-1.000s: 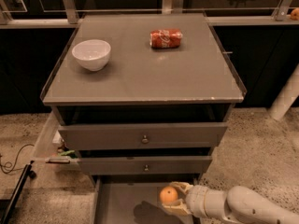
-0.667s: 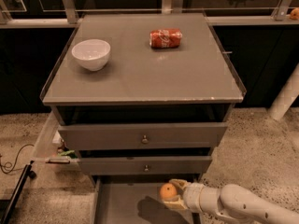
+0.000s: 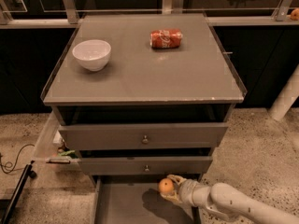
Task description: Place orange into bottom drawer
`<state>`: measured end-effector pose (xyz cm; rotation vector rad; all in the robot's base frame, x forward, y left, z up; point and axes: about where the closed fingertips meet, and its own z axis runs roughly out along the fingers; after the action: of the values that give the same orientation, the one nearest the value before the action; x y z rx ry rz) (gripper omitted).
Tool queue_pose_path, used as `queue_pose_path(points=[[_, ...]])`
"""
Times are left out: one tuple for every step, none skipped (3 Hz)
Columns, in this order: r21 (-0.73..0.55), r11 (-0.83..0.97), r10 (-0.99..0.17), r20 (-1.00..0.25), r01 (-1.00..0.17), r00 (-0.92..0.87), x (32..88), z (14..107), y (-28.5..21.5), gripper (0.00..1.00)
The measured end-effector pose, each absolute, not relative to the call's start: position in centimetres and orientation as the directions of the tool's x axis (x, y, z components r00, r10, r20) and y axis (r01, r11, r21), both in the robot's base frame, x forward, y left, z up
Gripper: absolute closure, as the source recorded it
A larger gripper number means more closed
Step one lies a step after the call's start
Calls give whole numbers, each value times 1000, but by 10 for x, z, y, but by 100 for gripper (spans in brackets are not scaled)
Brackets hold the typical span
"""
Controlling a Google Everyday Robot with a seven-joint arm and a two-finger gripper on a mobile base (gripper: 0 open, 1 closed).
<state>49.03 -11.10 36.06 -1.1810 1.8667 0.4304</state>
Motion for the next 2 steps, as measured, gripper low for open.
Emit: queue_pose_path(points=[[-197,439,-573,-813,-877,-105,503,325,-113,100],[-177,385,-547,-834,-906,-70,506,300,-115,100]])
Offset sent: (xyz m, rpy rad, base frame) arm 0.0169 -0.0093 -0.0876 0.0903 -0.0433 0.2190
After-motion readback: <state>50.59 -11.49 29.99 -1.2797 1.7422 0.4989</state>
